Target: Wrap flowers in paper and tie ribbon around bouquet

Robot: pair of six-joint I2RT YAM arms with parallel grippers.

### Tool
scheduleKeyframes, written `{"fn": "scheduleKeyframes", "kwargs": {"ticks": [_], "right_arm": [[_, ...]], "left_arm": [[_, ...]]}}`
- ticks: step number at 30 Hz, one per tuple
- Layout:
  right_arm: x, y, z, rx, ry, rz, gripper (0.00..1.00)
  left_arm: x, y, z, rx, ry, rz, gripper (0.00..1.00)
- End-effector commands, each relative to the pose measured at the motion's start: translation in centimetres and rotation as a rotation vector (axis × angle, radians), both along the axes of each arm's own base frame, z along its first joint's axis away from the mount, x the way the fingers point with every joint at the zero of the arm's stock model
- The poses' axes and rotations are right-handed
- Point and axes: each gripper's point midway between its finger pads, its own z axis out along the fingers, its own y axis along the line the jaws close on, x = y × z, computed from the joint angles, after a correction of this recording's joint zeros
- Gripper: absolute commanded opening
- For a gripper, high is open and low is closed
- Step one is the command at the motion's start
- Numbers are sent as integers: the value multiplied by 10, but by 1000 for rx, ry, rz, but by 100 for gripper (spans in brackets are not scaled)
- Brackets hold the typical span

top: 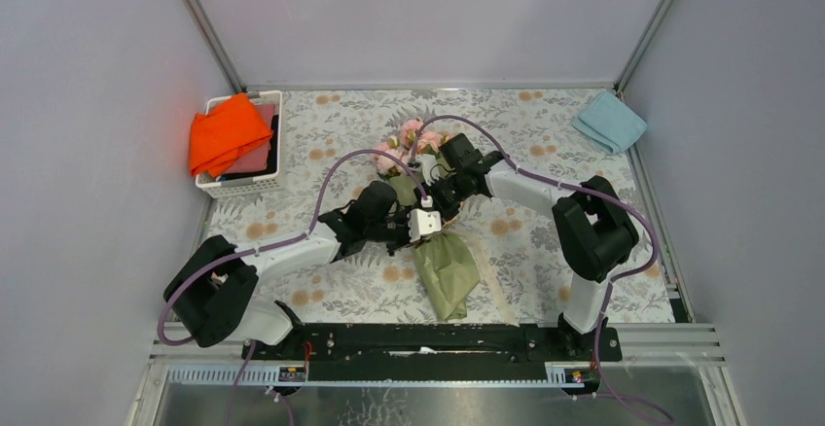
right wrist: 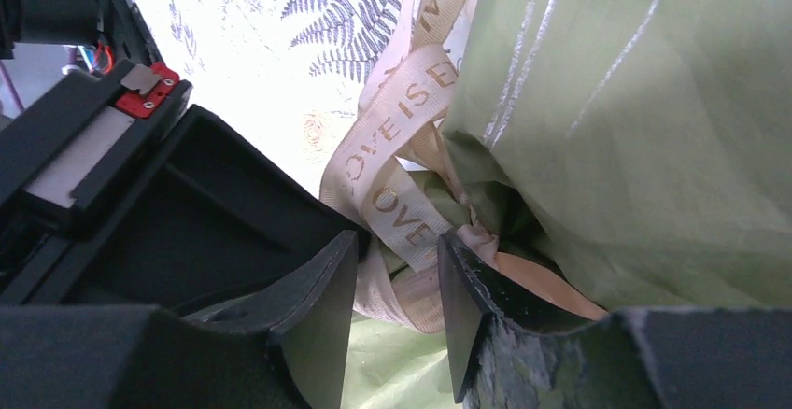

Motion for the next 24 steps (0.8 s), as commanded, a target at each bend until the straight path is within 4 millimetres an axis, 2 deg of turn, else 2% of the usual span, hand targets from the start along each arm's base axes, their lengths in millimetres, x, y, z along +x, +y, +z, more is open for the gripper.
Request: {"fn": "scheduleKeyframes", "kwargs": {"ticks": [1, 6, 12, 16, 21, 24], "right_arm": [[6, 4, 4, -17, -55, 20, 42], [9, 7, 8, 0, -71, 5, 17], [12, 7, 17, 12, -103, 0, 0], [17, 9, 30, 46, -155, -13, 0], [25, 15, 55, 118, -231, -49, 0], [28, 15, 62, 138, -258, -70, 0]], "left_arm": [[0, -5, 8, -30, -42, -33, 0], [-1, -5, 7, -29, -37, -34, 0], [-3, -4, 5, -20, -39, -42, 0], [-5, 0, 1, -3, -61, -67, 0], [-3, 2, -2, 12, -86, -76, 0], [-3, 2, -1, 12, -89, -74, 0]]}}
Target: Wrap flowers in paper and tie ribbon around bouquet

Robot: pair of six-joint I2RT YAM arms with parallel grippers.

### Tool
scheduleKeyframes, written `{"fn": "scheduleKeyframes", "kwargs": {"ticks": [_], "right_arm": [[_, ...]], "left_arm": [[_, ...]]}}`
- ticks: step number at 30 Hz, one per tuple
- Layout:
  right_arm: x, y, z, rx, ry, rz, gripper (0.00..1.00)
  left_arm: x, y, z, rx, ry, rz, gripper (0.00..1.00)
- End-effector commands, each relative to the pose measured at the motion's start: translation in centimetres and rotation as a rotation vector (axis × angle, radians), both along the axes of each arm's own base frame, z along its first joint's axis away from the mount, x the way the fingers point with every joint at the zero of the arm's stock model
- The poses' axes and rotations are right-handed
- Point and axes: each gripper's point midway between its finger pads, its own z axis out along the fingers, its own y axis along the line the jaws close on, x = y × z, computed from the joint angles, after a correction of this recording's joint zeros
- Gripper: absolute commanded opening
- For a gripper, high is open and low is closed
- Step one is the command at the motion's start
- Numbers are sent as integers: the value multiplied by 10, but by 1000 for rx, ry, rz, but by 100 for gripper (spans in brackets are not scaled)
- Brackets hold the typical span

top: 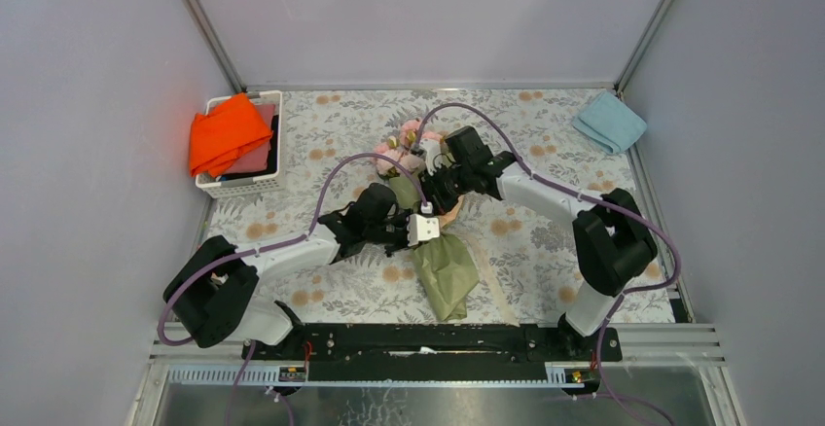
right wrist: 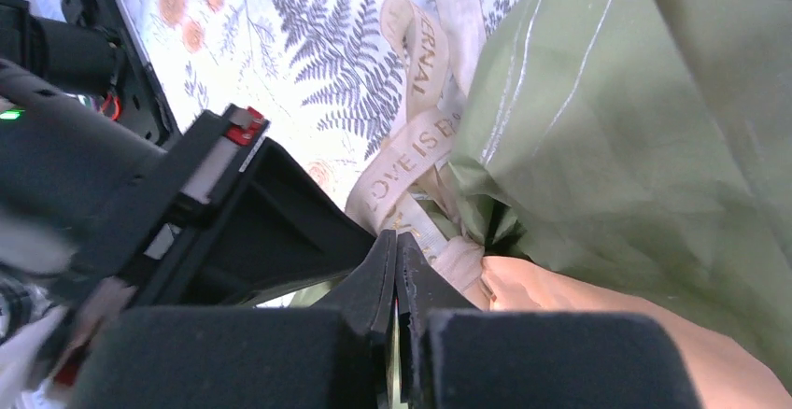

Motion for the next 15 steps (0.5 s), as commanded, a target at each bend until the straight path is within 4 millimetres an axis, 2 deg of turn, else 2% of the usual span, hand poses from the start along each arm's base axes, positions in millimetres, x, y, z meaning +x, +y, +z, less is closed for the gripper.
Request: {"fn": "scheduleKeyframes", "kwargs": {"ticks": [1, 4, 7, 11, 15], "right_arm": [[10, 9, 37, 94, -114, -26, 0], [7, 7, 30, 73, -92, -13, 1], [0, 8, 19, 61, -47, 11, 10], [-9, 11, 5, 42, -13, 41, 19], [-8, 6, -10, -8, -19, 35, 24]], "left_arm": [[-1, -1, 5, -10, -43, -24, 0], [-1, -1, 6, -10, -49, -30, 0], [-6, -1, 6, -11, -66, -77, 0], [-9, 3, 0, 13, -70, -103, 14], [-17, 10, -8, 55, -83, -158, 15]]}}
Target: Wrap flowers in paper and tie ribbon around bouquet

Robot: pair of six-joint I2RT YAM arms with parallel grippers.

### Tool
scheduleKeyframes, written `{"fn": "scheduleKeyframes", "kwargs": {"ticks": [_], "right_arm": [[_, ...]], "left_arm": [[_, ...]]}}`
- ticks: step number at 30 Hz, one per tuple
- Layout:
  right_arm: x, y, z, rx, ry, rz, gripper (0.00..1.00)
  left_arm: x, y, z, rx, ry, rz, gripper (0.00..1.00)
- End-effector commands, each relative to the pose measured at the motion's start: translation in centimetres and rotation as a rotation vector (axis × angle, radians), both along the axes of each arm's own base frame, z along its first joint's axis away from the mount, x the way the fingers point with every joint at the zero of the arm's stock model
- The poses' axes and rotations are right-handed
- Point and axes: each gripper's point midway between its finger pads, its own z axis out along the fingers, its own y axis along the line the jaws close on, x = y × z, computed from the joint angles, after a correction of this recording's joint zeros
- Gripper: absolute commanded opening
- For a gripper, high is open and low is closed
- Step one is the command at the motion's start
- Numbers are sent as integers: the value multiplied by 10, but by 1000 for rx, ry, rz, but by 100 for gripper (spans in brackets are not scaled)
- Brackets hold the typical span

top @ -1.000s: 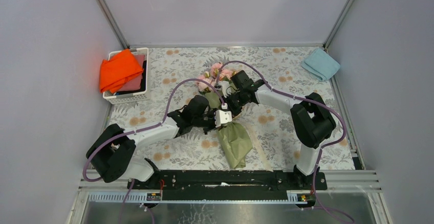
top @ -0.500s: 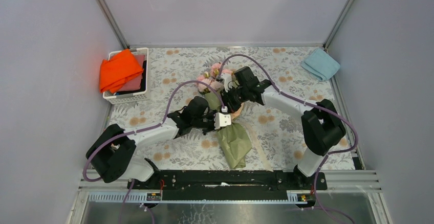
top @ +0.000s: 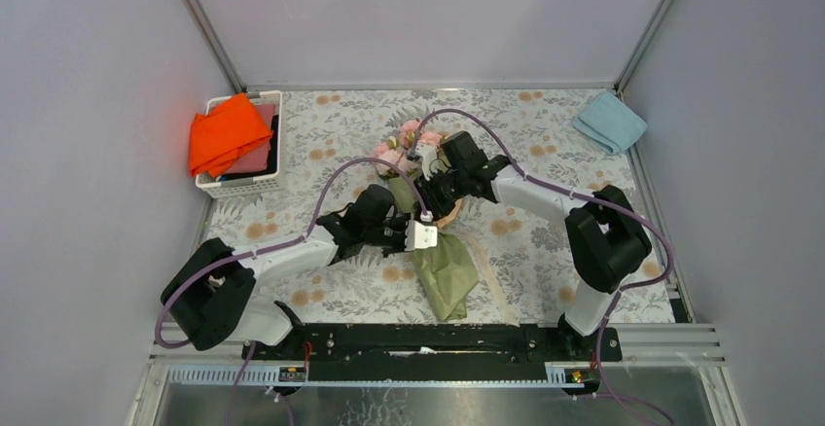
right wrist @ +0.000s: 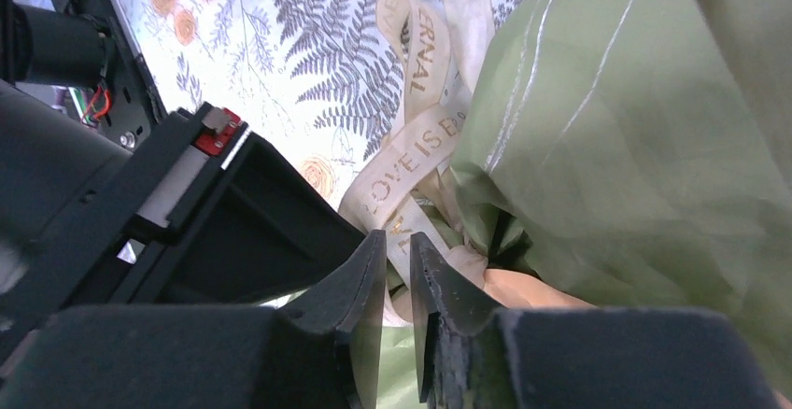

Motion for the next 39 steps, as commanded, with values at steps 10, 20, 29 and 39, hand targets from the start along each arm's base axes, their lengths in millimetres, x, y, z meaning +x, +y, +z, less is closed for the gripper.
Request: {"fn": "scheduleKeyframes", "kwargs": {"ticks": [10, 20, 29, 39], "right_arm": [[-13, -4, -34, -106, -4, 60, 43], [-19, 2, -49, -137, -8, 108, 49], [-27, 8, -64, -174, -24, 139, 45], [-18, 13, -29, -125, -98, 110, 0]], "left_arm": [[-22, 14, -9, 78, -50, -160, 19], [-22, 14, -9, 78, -46, -164, 17], [-17, 13, -8, 77, -58, -140, 8], [-19, 17, -9, 97, -53, -138, 4]]}}
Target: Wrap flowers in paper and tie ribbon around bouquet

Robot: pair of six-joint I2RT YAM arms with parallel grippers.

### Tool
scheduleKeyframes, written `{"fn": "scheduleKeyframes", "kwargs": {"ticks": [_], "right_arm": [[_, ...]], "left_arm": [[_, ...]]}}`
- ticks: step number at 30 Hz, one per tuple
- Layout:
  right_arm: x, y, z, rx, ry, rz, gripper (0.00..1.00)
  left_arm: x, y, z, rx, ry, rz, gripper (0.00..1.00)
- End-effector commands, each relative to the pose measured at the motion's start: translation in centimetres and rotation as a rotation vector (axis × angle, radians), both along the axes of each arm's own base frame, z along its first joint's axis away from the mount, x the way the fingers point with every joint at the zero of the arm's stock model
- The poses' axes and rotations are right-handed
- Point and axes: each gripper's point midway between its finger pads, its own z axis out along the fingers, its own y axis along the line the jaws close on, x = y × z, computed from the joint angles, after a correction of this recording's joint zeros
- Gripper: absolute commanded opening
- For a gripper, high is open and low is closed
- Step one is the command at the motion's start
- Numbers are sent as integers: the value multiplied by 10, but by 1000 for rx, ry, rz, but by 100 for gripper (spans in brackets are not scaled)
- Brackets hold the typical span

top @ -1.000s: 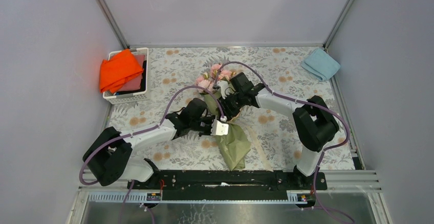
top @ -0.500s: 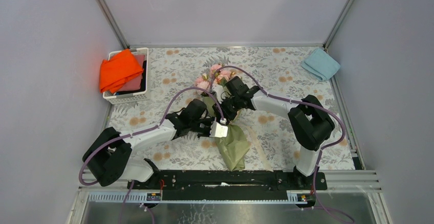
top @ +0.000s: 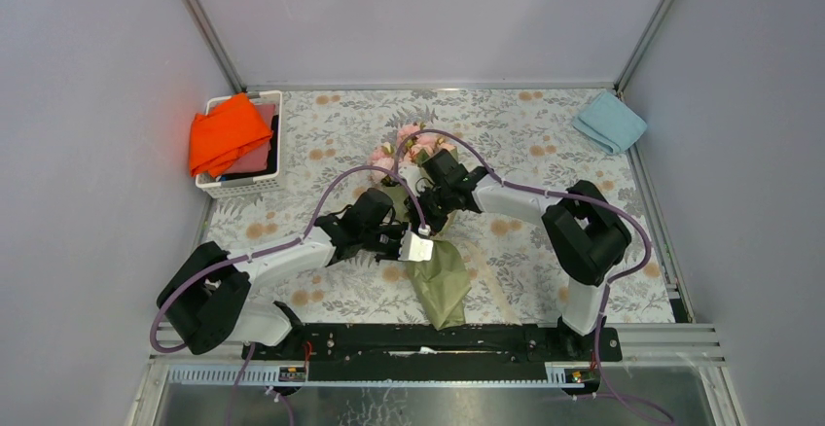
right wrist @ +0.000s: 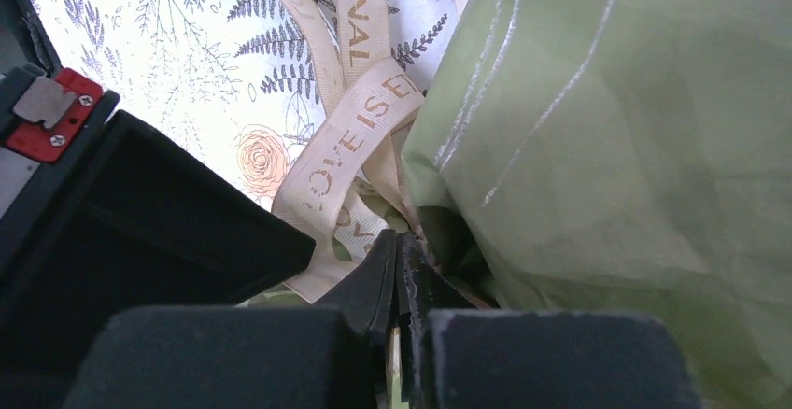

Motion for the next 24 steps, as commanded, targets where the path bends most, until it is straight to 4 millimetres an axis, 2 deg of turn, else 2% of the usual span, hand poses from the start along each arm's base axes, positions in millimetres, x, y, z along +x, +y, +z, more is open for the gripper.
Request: {"fn": "scheduleKeyframes", "kwargs": {"ticks": [1, 6, 11, 18, 24], "right_arm": [[3, 6, 33, 41, -66, 1, 0], [3, 5, 53, 71, -100, -10, 0], [2, 2, 67, 92, -125, -13, 0], [6, -2, 77, 115, -133, -41, 0], [10, -1, 74, 135, -118, -64, 0]], "left_arm": [[-4, 3, 1, 13, -10, -14, 3], [1, 12, 9, 18, -1, 20, 5], [17, 16, 30, -37, -1, 93, 16], [36, 13, 38, -96, 9, 210, 36], [36, -2, 53, -177, 40, 195, 40]]}}
